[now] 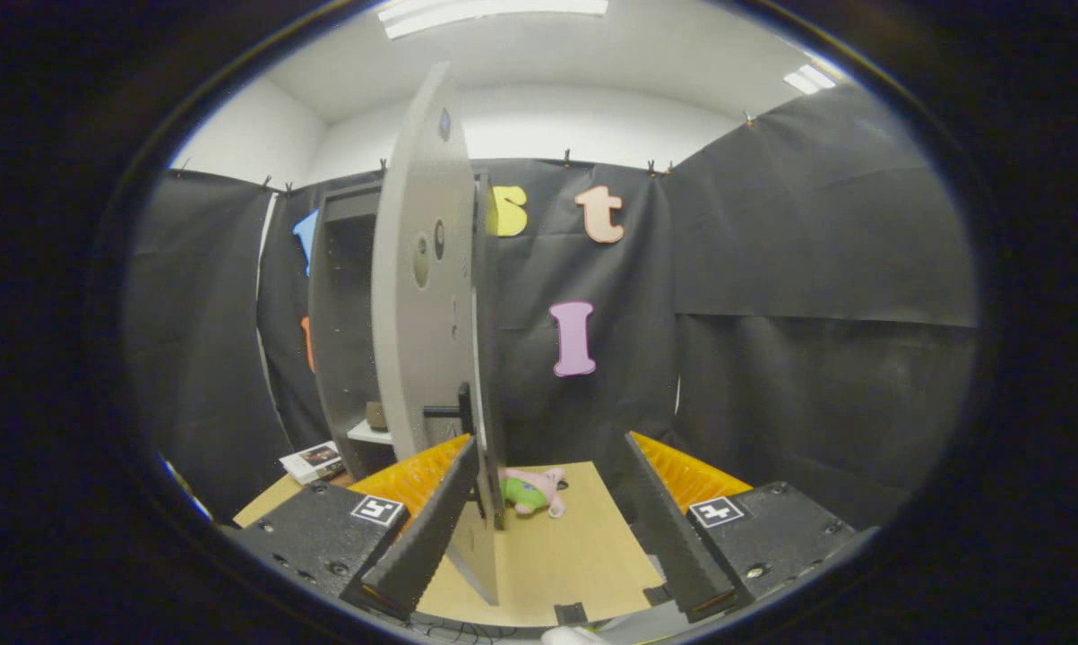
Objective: Open the shoe cabinet door, grab the shoes and put them into the shoe cabinet, then close the shoe cabinet door.
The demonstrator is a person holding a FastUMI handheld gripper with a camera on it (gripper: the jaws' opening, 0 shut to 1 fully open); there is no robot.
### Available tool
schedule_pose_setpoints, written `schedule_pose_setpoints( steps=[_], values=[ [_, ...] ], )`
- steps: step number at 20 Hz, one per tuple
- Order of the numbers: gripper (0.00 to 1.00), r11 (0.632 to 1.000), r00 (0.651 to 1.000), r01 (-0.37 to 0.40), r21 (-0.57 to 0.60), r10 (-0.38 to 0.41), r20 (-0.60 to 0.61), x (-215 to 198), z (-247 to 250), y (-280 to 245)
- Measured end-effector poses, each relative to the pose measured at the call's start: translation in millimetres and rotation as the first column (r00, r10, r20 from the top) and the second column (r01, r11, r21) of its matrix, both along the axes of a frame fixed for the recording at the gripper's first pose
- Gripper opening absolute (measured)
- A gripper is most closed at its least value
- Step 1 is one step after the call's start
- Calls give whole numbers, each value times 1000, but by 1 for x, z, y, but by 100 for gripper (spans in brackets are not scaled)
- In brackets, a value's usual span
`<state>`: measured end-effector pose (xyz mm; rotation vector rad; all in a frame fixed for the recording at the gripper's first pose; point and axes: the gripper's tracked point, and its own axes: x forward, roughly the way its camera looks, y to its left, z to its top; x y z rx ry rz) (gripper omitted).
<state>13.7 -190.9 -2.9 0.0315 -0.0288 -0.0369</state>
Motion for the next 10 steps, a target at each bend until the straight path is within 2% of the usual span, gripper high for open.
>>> schedule_pose_setpoints(
  steps=[4, 10],
  values=[
    [100, 990, 989, -142, 19, 143, -46, 45, -11, 3],
    [99, 949, 943, -315, 11, 314, -110, 69, -30, 14]
  ],
)
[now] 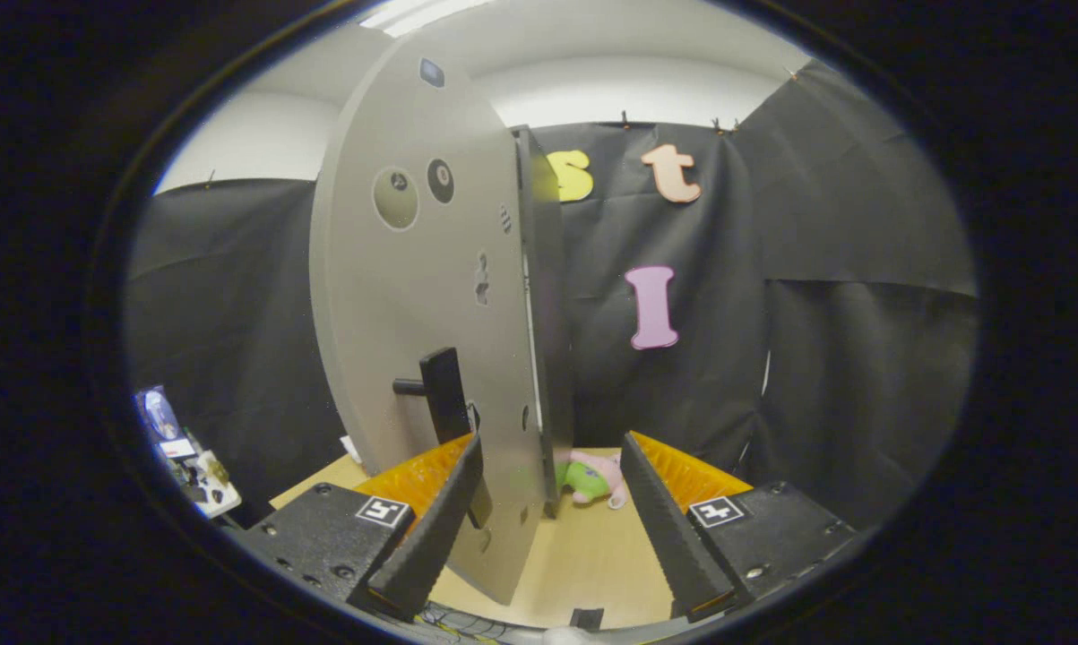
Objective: Open the shoe cabinet door, grab the shoes and put them into the shoe cabinet, then close the shoe cabinet door.
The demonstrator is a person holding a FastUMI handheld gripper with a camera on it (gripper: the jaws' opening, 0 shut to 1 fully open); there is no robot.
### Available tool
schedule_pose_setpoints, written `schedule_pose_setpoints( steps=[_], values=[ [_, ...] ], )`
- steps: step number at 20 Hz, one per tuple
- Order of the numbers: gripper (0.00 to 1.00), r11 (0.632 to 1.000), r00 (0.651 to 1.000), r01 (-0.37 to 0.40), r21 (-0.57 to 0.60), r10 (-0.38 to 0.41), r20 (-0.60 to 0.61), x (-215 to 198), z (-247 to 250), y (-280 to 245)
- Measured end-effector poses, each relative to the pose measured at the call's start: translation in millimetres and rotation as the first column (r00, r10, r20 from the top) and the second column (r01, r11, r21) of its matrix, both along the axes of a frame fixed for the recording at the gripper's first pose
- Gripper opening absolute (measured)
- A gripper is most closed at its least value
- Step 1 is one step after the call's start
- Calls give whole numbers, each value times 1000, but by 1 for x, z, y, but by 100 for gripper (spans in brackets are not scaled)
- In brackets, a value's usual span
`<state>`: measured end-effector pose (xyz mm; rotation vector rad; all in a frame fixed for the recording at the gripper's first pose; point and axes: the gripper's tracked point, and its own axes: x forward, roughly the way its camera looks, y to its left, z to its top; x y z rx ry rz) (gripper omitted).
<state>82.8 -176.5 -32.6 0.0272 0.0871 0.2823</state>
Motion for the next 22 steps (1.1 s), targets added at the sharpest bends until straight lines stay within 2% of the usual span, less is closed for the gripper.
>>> schedule_pose_setpoints(
  steps=[3, 8, 13, 16, 22],
  values=[
    [98, 997, 998, -70, 17, 69, 6, 0, 3, 5],
    [96, 999, 998, -44, -20, 45, 38, -4, 5, 16],
    [97, 998, 999, -35, 50, 34, 16, -8, -1, 47],
    [97, 997, 1000, -18, 71, 18, 1, -9, -2, 74],
    [97, 1000, 1000, 4, 14, -5, 31, -3, -1, 147]
  ],
)
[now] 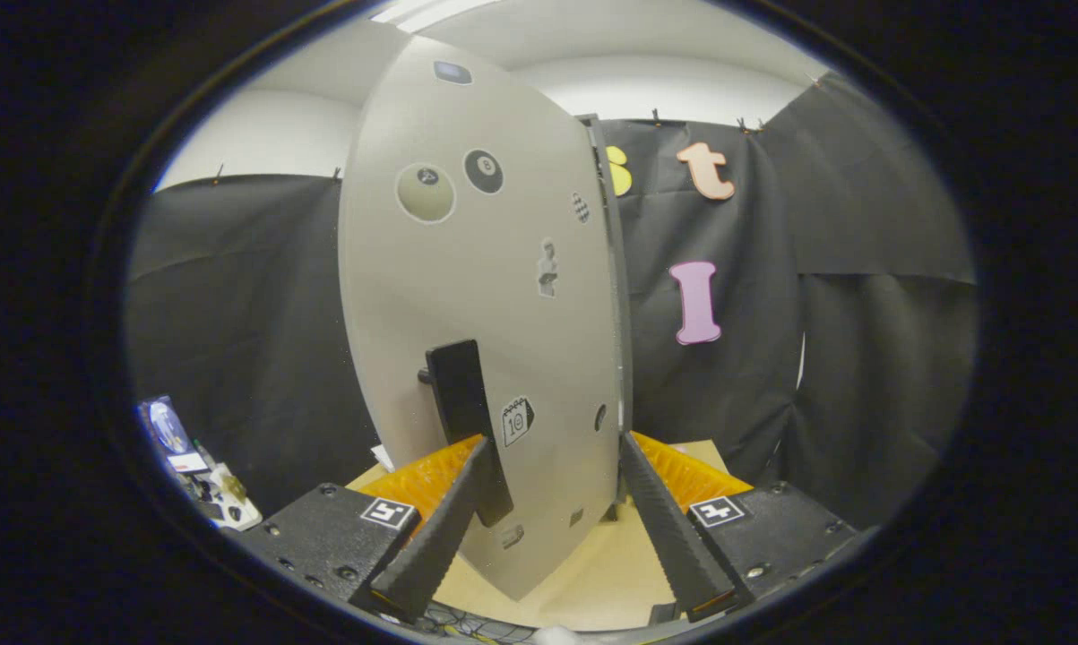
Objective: Open the shoe cabinet door, grab the shoes and put them into the shoe cabinet, then close the shoe cabinet door.
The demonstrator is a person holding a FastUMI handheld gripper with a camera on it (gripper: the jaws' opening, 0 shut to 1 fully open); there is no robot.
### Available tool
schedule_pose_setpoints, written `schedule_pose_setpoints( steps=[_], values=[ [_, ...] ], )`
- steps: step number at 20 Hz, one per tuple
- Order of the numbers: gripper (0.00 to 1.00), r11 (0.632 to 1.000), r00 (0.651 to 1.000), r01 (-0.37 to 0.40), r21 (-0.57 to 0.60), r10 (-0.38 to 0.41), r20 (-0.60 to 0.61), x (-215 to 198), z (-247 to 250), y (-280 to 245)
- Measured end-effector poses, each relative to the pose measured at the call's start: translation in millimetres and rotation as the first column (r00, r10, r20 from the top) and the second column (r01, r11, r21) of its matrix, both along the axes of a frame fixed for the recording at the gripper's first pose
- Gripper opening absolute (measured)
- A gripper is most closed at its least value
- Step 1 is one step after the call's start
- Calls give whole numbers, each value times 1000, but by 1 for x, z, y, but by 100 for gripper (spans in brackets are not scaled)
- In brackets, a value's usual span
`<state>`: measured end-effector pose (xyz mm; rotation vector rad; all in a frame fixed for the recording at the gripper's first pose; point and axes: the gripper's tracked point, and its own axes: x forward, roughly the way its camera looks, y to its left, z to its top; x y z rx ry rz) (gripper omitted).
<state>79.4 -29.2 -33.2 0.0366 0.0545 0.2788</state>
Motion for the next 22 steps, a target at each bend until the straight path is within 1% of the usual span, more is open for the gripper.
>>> schedule_pose_setpoints(
  steps=[4, 6, 8, 9, 13, 16, 18, 21, 22],
  values=[
    [97, 999, 999, -35, -29, 35, 4, 19, -1, 56],
    [97, 997, 998, -61, -47, 61, 5, 34, -2, 85],
    [97, 995, 996, -91, -41, 91, 4, 51, -1, 112],
    [97, 996, 996, -85, -41, 85, 2, 59, -1, 120],
    [97, 999, 999, -32, -38, 32, 8, 82, -1, 125],
    [97, 999, 1000, 29, -28, -29, 8, 89, -6, 116],
    [97, 999, 999, 46, -11, -46, 10, 89, -4, 115],
    [97, 993, 994, 110, 37, -111, 13, 87, 3, 101],
    [97, 988, 989, 148, 48, -149, 20, 84, 9, 92]
  ],
)
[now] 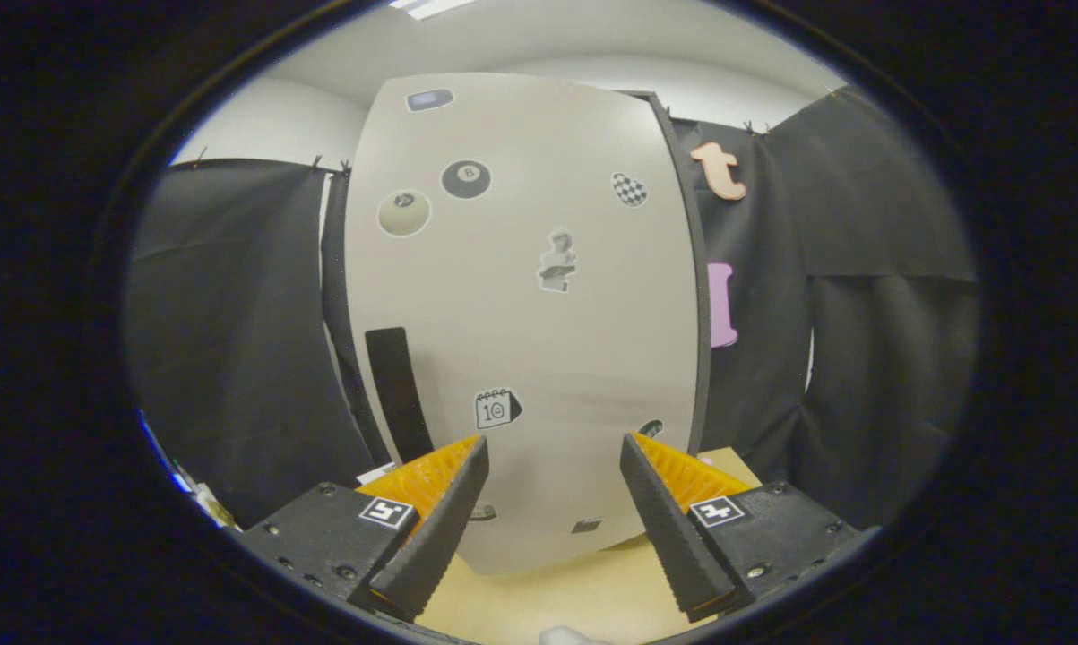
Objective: Open the shoe cabinet door, grab the shoes and put them into the shoe cabinet, then close the shoe cabinet door.
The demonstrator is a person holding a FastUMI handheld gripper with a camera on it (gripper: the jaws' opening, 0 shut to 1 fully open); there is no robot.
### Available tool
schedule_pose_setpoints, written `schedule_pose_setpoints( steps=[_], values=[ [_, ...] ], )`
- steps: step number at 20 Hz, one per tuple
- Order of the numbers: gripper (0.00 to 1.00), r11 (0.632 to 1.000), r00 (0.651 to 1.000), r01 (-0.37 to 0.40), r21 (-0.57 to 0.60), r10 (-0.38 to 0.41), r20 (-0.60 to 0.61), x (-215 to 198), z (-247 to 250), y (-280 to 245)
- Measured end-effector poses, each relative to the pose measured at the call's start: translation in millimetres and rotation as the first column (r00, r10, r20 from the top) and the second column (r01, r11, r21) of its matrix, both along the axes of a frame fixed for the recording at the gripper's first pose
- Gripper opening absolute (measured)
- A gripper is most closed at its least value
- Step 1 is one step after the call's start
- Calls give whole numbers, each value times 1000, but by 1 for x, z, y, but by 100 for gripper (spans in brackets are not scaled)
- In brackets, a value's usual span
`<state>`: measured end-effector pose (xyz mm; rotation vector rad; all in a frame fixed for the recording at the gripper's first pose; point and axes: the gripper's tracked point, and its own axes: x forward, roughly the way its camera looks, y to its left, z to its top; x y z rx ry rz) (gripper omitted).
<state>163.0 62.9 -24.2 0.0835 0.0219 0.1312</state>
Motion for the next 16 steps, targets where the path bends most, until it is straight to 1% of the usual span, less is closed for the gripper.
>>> schedule_pose_setpoints(
  steps=[2, 3, 7, 10, 11, 14, 16],
  values=[
    [97, 997, 996, 83, 3, -83, 41, -7, 16, -18],
    [97, 995, 994, 96, -3, -96, 48, -10, 22, -21],
    [97, 991, 990, 129, -43, -126, 61, -30, 29, -36],
    [97, 986, 986, 148, -76, -142, 83, -52, 41, -35],
    [97, 985, 986, 148, -87, -140, 94, -60, 44, -34],
    [97, 989, 991, 117, -94, -110, 76, -87, 48, -29],
    [97, 983, 986, 156, -93, -149, 77, -106, 53, -39]
  ],
)
